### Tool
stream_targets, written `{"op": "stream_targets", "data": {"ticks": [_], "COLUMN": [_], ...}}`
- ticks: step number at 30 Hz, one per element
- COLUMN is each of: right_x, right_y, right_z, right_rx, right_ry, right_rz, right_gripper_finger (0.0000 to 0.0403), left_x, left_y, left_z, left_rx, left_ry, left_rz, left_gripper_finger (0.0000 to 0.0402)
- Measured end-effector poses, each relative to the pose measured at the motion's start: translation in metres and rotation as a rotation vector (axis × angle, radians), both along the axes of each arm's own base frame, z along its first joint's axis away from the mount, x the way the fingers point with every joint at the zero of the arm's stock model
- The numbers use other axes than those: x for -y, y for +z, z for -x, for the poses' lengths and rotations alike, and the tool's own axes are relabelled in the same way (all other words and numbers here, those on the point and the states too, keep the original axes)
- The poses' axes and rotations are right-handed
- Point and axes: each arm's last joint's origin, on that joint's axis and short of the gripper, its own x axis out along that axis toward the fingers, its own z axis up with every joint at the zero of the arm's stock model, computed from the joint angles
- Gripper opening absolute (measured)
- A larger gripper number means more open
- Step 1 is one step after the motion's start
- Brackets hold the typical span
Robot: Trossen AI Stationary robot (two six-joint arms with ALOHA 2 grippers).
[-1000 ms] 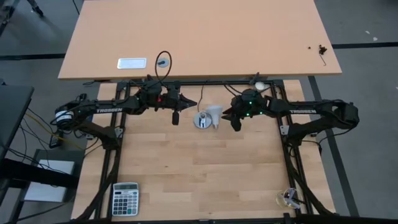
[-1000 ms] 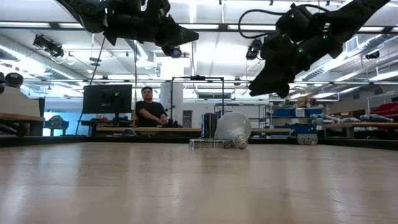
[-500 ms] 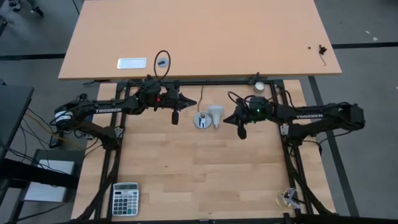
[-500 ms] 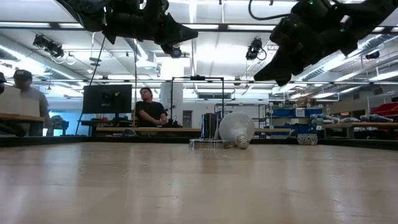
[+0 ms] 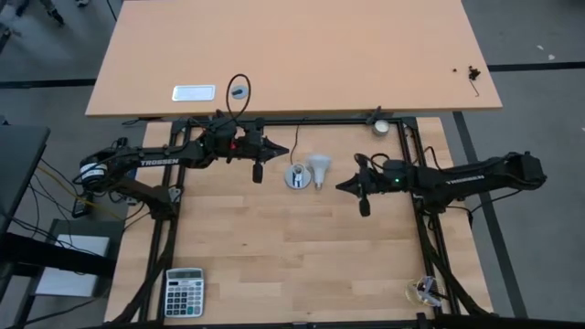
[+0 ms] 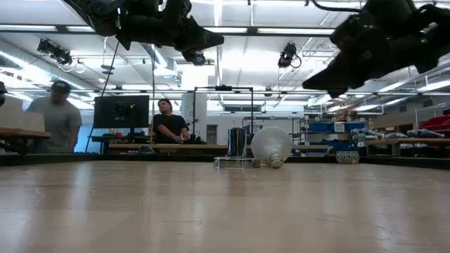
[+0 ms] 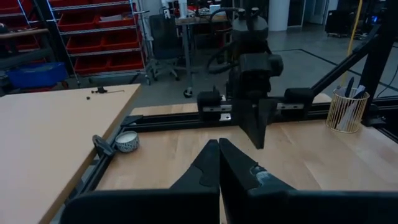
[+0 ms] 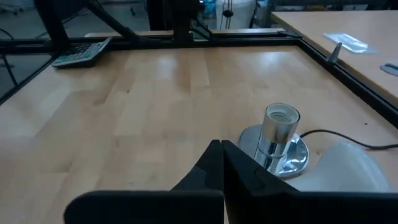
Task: Screw lightbulb
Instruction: Return to Home Position
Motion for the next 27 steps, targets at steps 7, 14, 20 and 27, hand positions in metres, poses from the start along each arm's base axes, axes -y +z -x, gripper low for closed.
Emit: {"op": "stream_targets", "data": {"ticks": [7,14,20,27], "right_x": [-0.006,-0.009,-0.011,-0.009], "right_y": [-0.002,-0.011,-0.018,-0.012], "right_z": [0.028,0.055,0.071,0.088], "right_rx": [0.099,0.2,0.287,0.347], "right_ry": [0.017,0.022,0.059,0.03], "right_rz": [0.01,0.018,0.01,0.032], "right_gripper_finger": [0.0002,0.0001,0.0,0.0], "left_x": [0.0,0.0,0.0,0.002], "left_y": [0.0,-0.001,-0.001,0.0], "left_z": [0.0,0.0,0.001,0.005], "left_rx": [-0.001,-0.006,-0.016,-0.04], "left_ry": [0.003,0.003,0.003,0.008], "left_rz": [-0.001,0.003,0.01,0.015], "left_gripper_finger": [0.0,0.0,0.0,0.0]}}
